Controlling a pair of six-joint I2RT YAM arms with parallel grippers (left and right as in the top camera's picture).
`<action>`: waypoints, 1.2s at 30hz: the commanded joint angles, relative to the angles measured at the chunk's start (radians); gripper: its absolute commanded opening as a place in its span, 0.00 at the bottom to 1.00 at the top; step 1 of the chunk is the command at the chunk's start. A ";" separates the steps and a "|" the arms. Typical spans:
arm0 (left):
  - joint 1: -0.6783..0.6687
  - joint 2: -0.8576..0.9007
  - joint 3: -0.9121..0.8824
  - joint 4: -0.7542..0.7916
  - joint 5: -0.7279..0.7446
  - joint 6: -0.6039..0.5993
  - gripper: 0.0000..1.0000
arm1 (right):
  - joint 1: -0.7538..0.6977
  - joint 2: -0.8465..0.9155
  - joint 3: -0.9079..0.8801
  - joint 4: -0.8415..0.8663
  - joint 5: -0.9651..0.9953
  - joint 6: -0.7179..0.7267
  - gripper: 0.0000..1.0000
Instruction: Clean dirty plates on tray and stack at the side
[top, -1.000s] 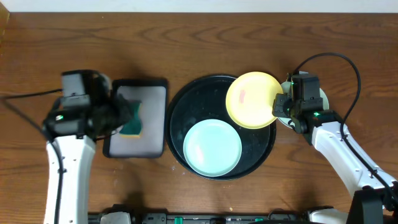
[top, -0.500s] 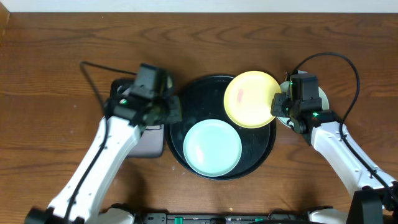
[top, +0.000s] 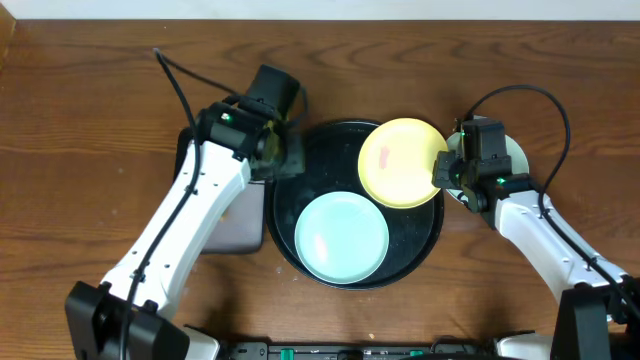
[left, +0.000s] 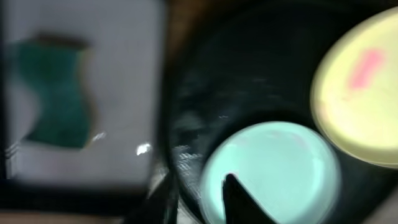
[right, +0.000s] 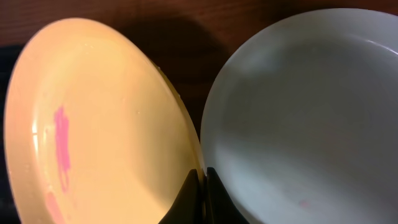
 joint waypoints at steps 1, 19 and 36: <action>0.069 0.008 0.015 -0.051 -0.132 -0.026 0.33 | 0.013 0.005 -0.002 0.008 -0.005 0.018 0.01; 0.298 0.011 -0.254 0.122 -0.133 0.126 0.56 | 0.013 0.005 -0.002 0.010 -0.005 0.018 0.01; 0.341 0.015 -0.420 0.337 -0.132 0.167 0.64 | 0.013 0.005 -0.002 0.011 -0.005 0.017 0.01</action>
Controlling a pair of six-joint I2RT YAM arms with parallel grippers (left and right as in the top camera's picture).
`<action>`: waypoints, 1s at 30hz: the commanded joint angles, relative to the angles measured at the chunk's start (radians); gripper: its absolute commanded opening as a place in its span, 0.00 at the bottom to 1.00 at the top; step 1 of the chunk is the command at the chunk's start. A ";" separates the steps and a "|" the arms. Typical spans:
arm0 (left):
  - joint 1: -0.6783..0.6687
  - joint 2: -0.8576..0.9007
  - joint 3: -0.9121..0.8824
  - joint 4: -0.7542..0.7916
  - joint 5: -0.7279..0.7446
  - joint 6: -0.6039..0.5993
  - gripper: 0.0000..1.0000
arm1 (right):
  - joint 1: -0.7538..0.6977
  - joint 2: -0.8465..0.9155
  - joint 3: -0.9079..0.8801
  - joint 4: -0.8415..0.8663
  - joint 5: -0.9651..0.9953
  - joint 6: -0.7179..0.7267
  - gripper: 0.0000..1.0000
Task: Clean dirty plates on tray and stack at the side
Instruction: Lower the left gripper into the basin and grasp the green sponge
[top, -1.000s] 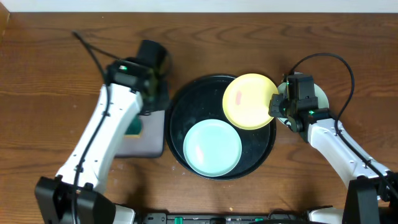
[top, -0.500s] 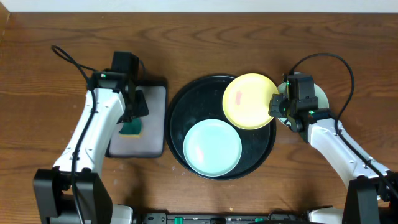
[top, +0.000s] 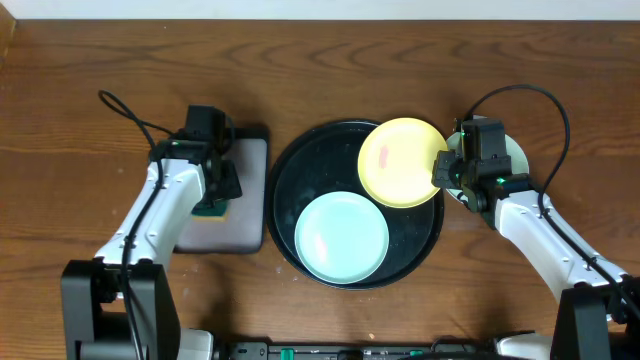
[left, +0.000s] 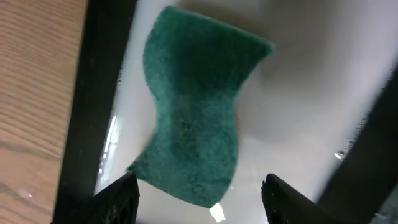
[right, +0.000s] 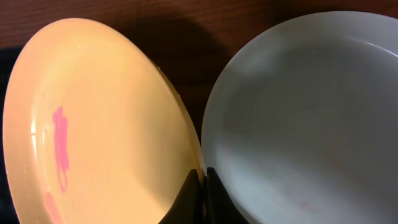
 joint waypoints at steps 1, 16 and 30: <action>0.028 0.010 -0.006 0.003 0.005 0.025 0.64 | 0.013 0.004 -0.001 0.004 -0.004 0.017 0.01; 0.031 0.142 -0.006 0.028 0.026 0.057 0.60 | 0.013 0.004 -0.001 0.005 -0.004 0.017 0.01; 0.031 0.185 -0.005 0.056 0.026 0.068 0.61 | 0.013 0.004 -0.001 0.006 -0.004 0.017 0.01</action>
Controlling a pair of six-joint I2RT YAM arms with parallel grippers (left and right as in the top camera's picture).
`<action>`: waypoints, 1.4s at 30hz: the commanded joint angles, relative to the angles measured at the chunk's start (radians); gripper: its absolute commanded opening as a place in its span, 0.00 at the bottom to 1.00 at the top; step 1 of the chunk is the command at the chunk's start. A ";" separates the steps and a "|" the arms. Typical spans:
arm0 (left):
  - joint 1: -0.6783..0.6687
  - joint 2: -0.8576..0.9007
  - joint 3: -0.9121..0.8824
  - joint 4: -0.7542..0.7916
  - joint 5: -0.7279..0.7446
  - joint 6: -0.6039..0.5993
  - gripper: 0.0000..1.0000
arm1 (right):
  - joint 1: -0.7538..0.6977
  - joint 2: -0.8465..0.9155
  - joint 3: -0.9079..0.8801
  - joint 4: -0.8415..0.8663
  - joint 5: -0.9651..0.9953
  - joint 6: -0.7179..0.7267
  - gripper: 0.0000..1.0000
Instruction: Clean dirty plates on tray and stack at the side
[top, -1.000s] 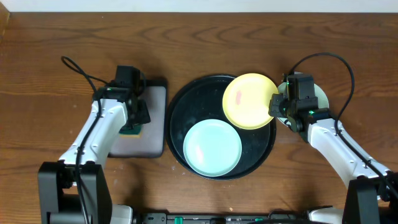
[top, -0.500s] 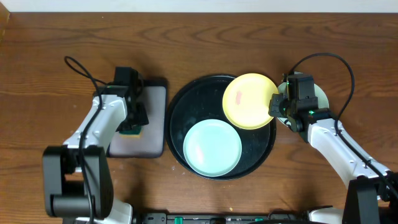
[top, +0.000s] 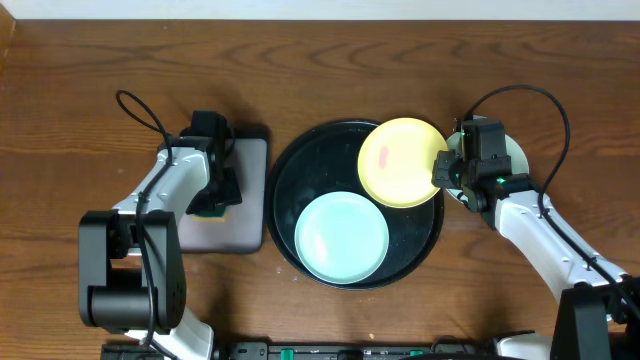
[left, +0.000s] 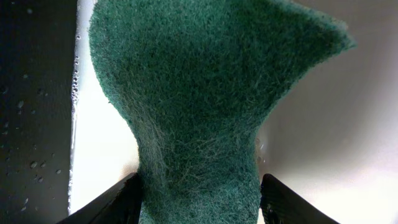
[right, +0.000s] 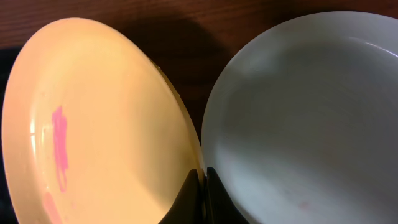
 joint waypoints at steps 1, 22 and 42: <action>0.003 -0.005 -0.005 0.004 0.011 0.013 0.61 | 0.013 0.004 -0.001 0.005 -0.004 0.017 0.01; 0.003 -0.391 0.010 -0.053 0.051 0.038 0.69 | 0.013 0.004 -0.001 0.004 -0.004 0.017 0.01; 0.150 -0.150 0.010 -0.024 0.298 0.181 0.67 | 0.013 0.004 -0.001 0.006 -0.005 0.017 0.01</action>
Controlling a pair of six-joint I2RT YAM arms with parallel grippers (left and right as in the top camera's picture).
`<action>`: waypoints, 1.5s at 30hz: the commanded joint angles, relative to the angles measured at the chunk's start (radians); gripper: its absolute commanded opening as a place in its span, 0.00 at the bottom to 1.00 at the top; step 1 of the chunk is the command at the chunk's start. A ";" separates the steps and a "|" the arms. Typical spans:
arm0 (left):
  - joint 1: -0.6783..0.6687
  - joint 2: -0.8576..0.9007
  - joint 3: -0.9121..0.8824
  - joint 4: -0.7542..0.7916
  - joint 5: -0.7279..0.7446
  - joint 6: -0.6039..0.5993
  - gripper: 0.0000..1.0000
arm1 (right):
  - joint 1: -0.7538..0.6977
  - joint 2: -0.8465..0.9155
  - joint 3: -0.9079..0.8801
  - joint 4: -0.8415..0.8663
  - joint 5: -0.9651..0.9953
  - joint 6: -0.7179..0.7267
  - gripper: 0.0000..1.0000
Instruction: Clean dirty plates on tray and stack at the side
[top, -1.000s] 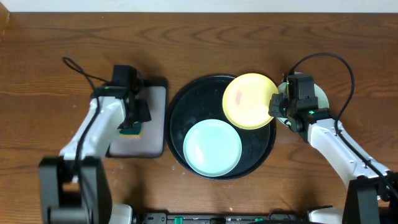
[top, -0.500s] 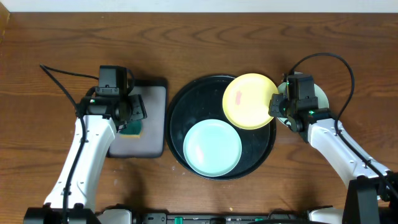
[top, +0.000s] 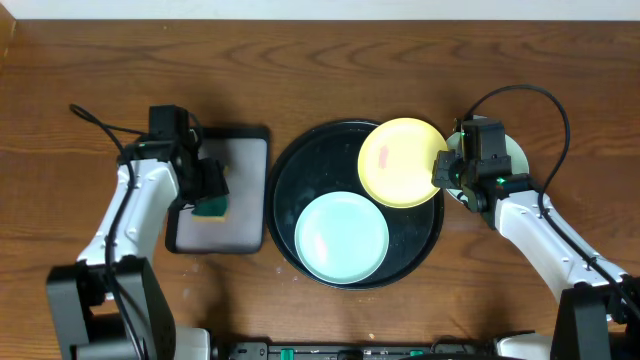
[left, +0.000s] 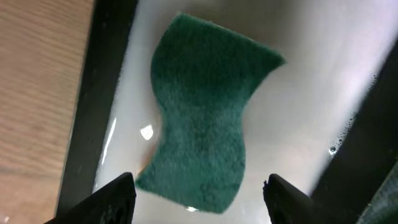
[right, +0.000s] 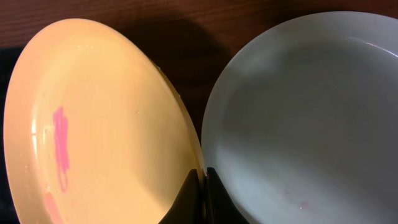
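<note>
A yellow plate (top: 398, 162) smeared with pink (right: 60, 148) is tilted over the back right of the round black tray (top: 290, 180). My right gripper (right: 203, 180) is shut on its right rim. A pale mint plate (top: 342, 237) lies flat at the front of the tray. On the grey wet tray (top: 240, 215) to the left lies a green sponge (left: 202, 155). My left gripper (left: 199, 182) hangs open above the sponge, a finger on either side and apart from it.
A white plate (right: 298, 112) sits on the wooden table just right of the black tray, partly under my right wrist (top: 480, 150). The left arm's cable (top: 95, 118) loops over the table at the back left.
My left gripper was low with its open fingers close around the sponge. It is now higher, still open, and the sponge lies on the grey tray. The right gripper has not moved.
My left gripper was first by the black tray's left rim. It then stood open over the sponge on the grey tray, then low around it, and now higher again without it. The right gripper kept hold of the yellow plate throughout.
</note>
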 joint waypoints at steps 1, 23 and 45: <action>0.023 0.027 0.010 0.007 0.113 0.099 0.67 | 0.013 0.004 -0.001 0.006 -0.005 0.017 0.01; 0.027 0.056 -0.023 0.101 0.055 0.078 0.63 | 0.013 0.004 -0.001 0.006 -0.004 0.017 0.01; 0.027 0.056 -0.142 0.220 -0.022 0.055 0.63 | 0.013 0.004 -0.001 0.007 -0.004 0.017 0.01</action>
